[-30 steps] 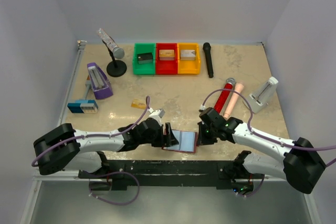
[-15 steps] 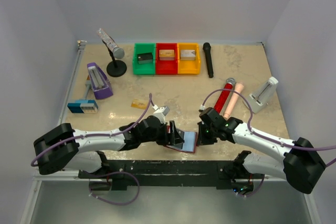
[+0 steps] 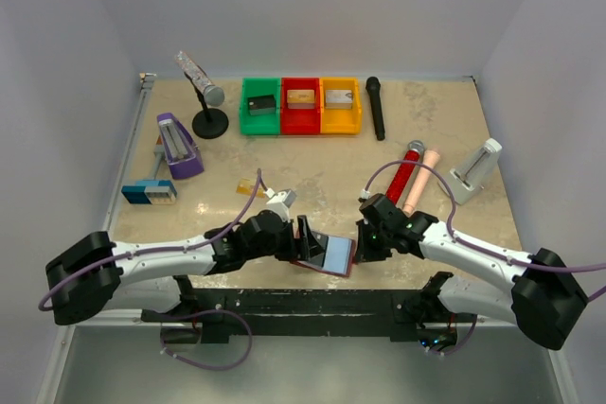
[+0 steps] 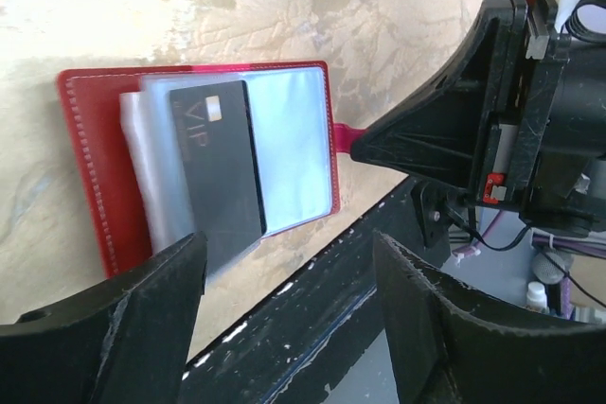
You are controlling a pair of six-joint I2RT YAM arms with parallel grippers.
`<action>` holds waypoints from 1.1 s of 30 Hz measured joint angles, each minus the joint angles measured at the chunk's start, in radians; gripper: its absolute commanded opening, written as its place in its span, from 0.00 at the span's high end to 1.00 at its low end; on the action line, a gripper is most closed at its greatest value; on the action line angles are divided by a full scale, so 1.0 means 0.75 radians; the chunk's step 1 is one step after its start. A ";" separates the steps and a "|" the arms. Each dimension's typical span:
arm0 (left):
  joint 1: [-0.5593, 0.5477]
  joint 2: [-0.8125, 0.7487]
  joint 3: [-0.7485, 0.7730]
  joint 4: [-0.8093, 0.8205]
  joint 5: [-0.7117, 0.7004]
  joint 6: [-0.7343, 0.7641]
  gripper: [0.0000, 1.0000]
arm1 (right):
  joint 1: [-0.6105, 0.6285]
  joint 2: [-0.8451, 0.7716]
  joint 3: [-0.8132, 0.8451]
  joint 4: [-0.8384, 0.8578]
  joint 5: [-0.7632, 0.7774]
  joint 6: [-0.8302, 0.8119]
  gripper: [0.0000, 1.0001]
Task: Take the credit cards out of the card holder
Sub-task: Remove the credit card from the card holder.
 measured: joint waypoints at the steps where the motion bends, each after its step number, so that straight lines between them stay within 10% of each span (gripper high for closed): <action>1: 0.000 -0.025 -0.007 -0.018 -0.017 -0.003 0.25 | 0.000 0.000 0.000 -0.001 0.001 0.000 1.00; 10: 0.000 -0.163 -0.069 -0.152 -0.131 -0.034 0.25 | 0.000 -0.019 0.000 -0.026 0.010 -0.001 1.00; 21: 0.007 -0.377 -0.095 -0.310 -0.229 -0.034 0.25 | 0.000 -0.168 0.061 -0.186 0.081 -0.013 0.50; 29: 0.027 -0.505 -0.122 -0.340 -0.265 -0.026 0.44 | 0.000 -0.288 0.159 -0.240 0.121 -0.070 0.57; 33: 0.034 -0.498 -0.133 -0.309 -0.247 0.005 0.70 | -0.001 -0.457 0.049 0.025 0.003 -0.066 0.67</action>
